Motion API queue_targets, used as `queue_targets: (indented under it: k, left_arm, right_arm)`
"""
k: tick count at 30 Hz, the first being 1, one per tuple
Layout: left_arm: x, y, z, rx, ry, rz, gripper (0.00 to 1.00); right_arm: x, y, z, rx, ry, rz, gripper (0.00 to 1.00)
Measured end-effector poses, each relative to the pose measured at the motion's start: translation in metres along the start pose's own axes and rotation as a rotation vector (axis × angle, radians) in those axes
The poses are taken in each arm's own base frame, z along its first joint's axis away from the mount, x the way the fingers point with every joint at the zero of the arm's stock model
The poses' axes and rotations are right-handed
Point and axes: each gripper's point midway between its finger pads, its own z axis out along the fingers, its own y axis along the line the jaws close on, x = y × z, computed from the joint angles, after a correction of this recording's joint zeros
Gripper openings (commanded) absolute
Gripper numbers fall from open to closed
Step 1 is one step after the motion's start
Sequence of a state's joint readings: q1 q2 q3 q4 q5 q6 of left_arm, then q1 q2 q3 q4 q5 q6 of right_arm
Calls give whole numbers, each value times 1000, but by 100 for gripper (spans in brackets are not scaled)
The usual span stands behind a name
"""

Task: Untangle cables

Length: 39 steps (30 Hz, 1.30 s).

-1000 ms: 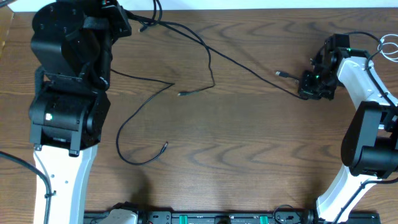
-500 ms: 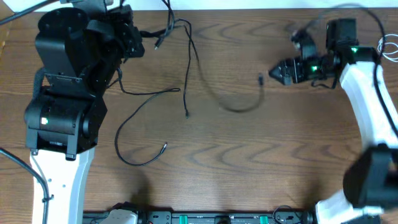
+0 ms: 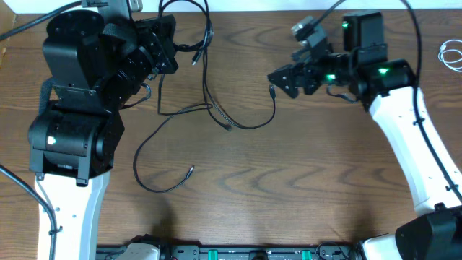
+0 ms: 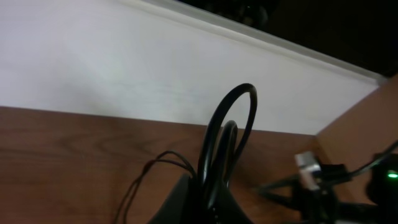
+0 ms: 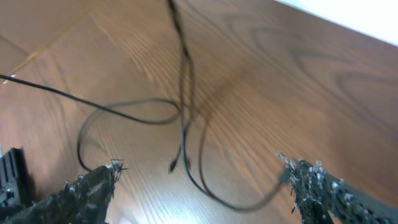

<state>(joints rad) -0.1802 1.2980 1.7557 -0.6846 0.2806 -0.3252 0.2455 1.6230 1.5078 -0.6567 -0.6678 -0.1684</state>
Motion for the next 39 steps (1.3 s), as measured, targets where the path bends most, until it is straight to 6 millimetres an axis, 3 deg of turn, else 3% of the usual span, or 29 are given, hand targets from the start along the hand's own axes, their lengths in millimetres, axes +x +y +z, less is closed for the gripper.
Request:
queue_targets:
  k: [9,17,22,32,39]
  left_arm:
    - [10,-16,-1,91,59,-135,8]
    - [45,-8,-3,53,204,-197,8]
    - [62,-6,8,68,288,-212,8]
    - [104,-7,46,133,495,-266,8]
    - [131,-32,53,207,599,-234,8]
  right_arm:
    - [-29,46,17,-118,-97,-139,84]
    - [-56,69,1,-287,-220,-190,81]
    - [-64,74,-10,-362,-256,-166,75]
    - [-68,75,-11,-366,-262,-143,67]
    - [-68,65,-3,-283,-253,-122,62]
